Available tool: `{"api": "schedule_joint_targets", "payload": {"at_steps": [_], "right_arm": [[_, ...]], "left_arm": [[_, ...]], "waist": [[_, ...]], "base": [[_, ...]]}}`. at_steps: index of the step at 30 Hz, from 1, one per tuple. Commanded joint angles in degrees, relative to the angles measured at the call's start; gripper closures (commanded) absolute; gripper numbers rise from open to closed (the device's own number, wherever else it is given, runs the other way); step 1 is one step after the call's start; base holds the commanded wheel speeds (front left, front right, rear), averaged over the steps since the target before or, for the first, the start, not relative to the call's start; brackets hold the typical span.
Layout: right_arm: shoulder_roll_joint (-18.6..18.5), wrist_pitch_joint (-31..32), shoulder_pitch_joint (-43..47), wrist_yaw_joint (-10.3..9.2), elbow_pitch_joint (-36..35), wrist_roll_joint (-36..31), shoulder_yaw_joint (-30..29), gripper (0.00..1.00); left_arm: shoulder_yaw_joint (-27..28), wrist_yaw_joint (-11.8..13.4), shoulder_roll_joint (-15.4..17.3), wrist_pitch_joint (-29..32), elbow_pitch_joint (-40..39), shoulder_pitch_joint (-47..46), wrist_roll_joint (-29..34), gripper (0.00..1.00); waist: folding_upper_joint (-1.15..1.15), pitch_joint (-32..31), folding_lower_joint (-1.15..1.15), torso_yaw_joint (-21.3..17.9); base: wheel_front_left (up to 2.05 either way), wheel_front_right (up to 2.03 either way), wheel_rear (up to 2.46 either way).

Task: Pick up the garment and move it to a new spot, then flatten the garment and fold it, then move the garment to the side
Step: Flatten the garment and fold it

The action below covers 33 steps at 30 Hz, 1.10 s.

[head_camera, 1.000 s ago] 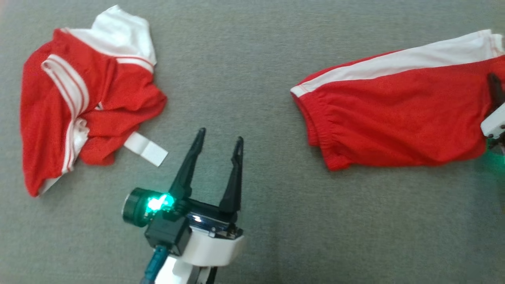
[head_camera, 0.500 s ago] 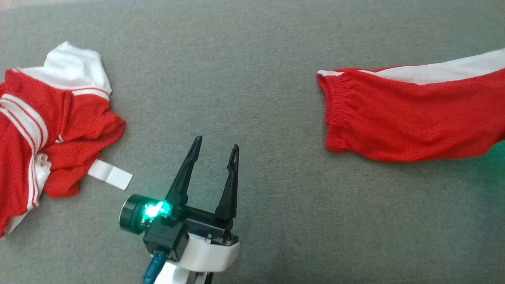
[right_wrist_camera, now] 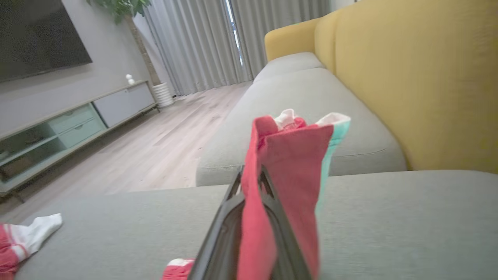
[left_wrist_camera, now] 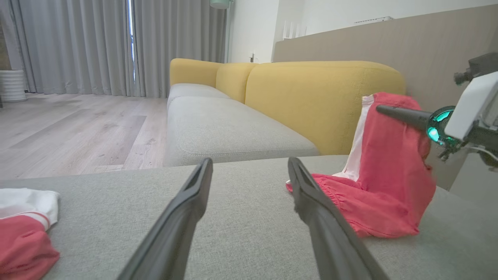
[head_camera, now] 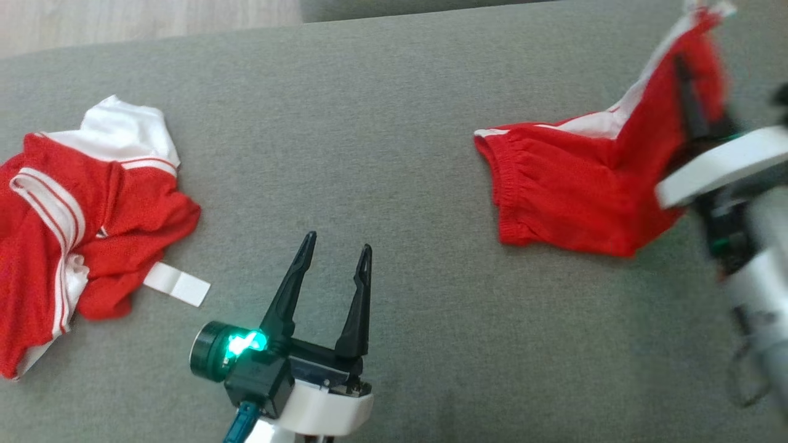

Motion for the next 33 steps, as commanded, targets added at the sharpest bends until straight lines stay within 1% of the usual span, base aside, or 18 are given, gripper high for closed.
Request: {"api": "schedule_joint_targets", "payload": {"at_steps": [1, 4, 7, 8, 9, 10, 13, 17, 18, 22, 24, 27, 30, 33], "right_arm": [[2.6, -0.5, 1.55, 0.39, -2.68, -1.19, 1.16, 1.0], [8.06, -0.73, 3.25, 0.39, -3.06, -3.26, 2.58, 1.0], [13.68, -2.32, 4.39, 0.39, -0.88, -4.54, 3.35, 1.0], [15.08, -2.6, 4.78, 0.39, -0.1, -4.75, 4.05, 0.92], [16.13, -3.02, 5.1, 0.39, 0.42, -4.93, 4.69, 0.23], [16.84, -3.67, 5.38, 0.39, 0.58, -4.99, 5.05, 0.0], [16.79, -5.45, 6.7, 0.39, -0.85, -4.98, 5.34, 0.0], [13.36, -6.7, 10.51, 0.39, -5.68, -7.28, 2.24, 0.0], [13.36, -6.7, 10.51, 0.39, -5.68, -7.28, 2.24, 0.0], [10.49, -6.88, 17.2, 0.39, -13.54, -12.48, -5.71, 0.0], [10.52, -6.89, 21.64, 0.39, -17.72, -14.15, -9.23, 0.0], [9.99, -6.9, 27.72, 0.39, -22.26, -17.51, -10.98, 0.0], [10.94, -6.91, 33.38, 0.39, -23.92, -19.98, -12.39, 0.0], [12.81, -6.91, 38.22, 0.39, -23.66, -21.97, -13.3, 0.0]], "left_arm": [[1.39, -0.07, -0.27, -0.28, -2.02, -0.74, -0.33, 0.0], [1.16, -0.02, -0.27, -0.28, -2.21, -0.95, -0.5, 0.0], [0.7, -0.23, -0.27, -0.28, -2.04, -1.39, -0.68, 0.0], [0.53, -0.26, -0.27, -0.28, -1.9, -1.56, -0.76, 0.0], [0.5, -0.12, -0.27, -0.28, -1.86, -1.69, -0.84, 0.0], [0.53, 0.05, -0.27, -0.28, -1.89, -1.77, -0.92, 0.0], [0.93, 0.46, -0.27, -0.28, -1.84, -1.47, -1.15, 0.0], [1.97, 0.88, -0.27, -0.28, -1.84, 0.07, -1.7, 0.0], [1.97, 0.88, -0.27, -0.28, -1.84, 0.07, -1.7, 0.0], [3.47, 1.57, -0.27, -0.28, -2.4, 2.48, -2.72, 0.0], [4.71, 2.27, -0.27, -0.28, -2.52, 3.97, -3.23, 0.0], [7.18, 3.64, -0.27, -0.28, -3.1, 6.69, -3.96, 0.0], [8.87, 4.39, -0.27, -0.28, -3.69, 9.72, -3.19, 0.0], [10.01, 4.57, -0.27, -0.28, -3.72, 12.52, -2.19, 0.0]], "waist": [[0.0, 0.13, 0.01, 0.52], [0.0, 0.8, 0.01, 1.13], [0.0, 1.21, 0.01, 1.97], [0.0, 1.19, 0.01, 2.31], [0.0, 1.12, 0.01, 2.54], [0.0, 0.98, 0.01, 2.7], [0.0, -0.18, 0.01, 2.69], [0.0, -2.95, 0.01, 1.71], [0.0, -2.95, 0.01, 1.71], [0.0, -6.23, 0.01, 0.42], [0.0, -7.88, 0.01, -0.24], [0.0, -10.59, 0.01, -1.36], [0.0, -12.94, 0.01, -1.95], [0.0, -14.99, 0.01, -2.12]], "base": [[0.0, 0.0, 0.0], [0.0, 0.0, 0.0], [0.0, 0.0, 0.0], [0.0, 0.0, 0.0], [0.0, 0.0, 0.0], [0.0, 0.0, 0.0], [0.0, 0.0, 0.0], [0.0, 0.0, 0.0], [0.0, 0.0, 0.0], [0.0, 0.0, 0.0], [0.0, 0.0, 0.0], [0.0, 0.0, 0.0], [0.0, 0.0, 0.0], [0.0, 0.0, 0.0]]}}
